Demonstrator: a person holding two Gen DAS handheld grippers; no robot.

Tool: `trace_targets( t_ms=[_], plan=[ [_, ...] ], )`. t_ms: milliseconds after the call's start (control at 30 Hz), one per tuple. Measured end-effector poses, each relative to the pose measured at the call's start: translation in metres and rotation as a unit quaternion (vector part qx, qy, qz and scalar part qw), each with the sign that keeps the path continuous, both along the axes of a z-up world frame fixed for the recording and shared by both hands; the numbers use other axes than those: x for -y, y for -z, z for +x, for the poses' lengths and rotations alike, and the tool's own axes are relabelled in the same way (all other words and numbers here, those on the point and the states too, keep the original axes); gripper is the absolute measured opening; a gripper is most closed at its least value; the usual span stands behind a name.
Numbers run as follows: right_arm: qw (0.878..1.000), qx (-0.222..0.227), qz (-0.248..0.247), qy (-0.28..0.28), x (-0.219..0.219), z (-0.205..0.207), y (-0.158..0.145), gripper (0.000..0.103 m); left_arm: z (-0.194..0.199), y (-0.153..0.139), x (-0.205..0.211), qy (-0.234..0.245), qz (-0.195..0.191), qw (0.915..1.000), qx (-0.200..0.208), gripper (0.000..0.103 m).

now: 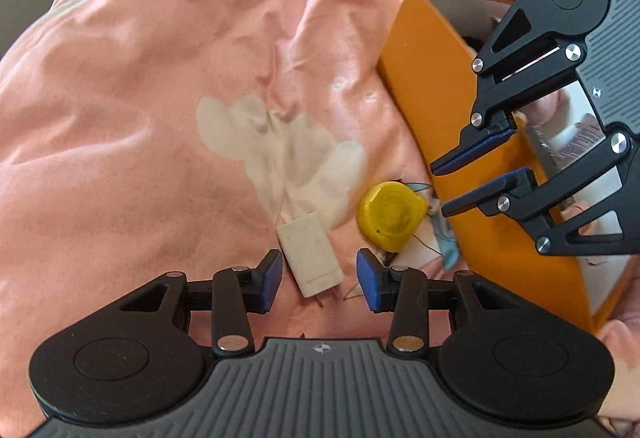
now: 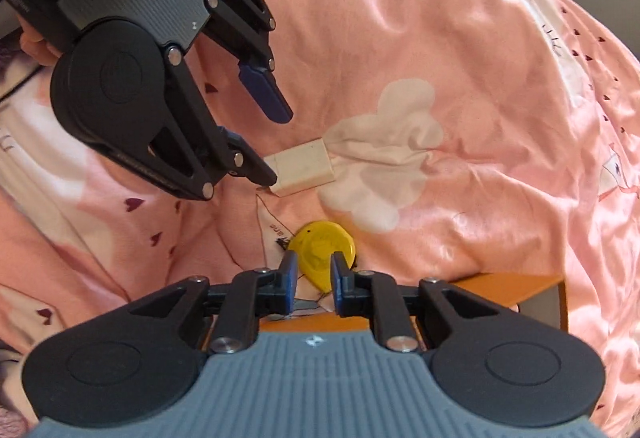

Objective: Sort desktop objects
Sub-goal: 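Grasp the white charger with left tool while right tool grasps the yellow tape measure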

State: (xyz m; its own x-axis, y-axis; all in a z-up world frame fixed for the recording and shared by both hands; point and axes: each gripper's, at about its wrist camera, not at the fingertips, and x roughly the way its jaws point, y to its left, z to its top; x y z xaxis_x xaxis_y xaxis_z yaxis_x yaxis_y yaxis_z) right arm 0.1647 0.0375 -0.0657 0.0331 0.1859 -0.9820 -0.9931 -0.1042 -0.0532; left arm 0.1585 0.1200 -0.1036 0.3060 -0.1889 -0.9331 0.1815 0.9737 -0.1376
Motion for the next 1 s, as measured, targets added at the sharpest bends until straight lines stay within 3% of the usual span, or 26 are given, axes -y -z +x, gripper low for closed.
trace_targets(
  t_ms=[333, 633, 767, 1000],
  plan=[
    [0.998, 0.005, -0.058, -0.006, -0.022, 0.017, 0.044, 0.033, 0.015, 0.030, -0.005, -0.031, -0.023, 0.9986, -0.035, 0.048],
    [0.996, 0.002, -0.084, -0.005, -0.026, 0.023, 0.064, 0.033, 0.019, 0.042, -0.007, -0.034, -0.024, 0.9983, -0.041, 0.047],
    [0.996, -0.013, -0.089, 0.000, -0.028, 0.026, 0.067, 0.035, 0.015, 0.049, -0.002, -0.018, -0.006, 0.9993, -0.033, 0.042],
    [0.994, -0.038, -0.100, 0.008, -0.029, 0.028, 0.074, 0.040, 0.011, 0.049, -0.009, -0.013, -0.025, 0.9990, -0.034, 0.040]
  ],
)
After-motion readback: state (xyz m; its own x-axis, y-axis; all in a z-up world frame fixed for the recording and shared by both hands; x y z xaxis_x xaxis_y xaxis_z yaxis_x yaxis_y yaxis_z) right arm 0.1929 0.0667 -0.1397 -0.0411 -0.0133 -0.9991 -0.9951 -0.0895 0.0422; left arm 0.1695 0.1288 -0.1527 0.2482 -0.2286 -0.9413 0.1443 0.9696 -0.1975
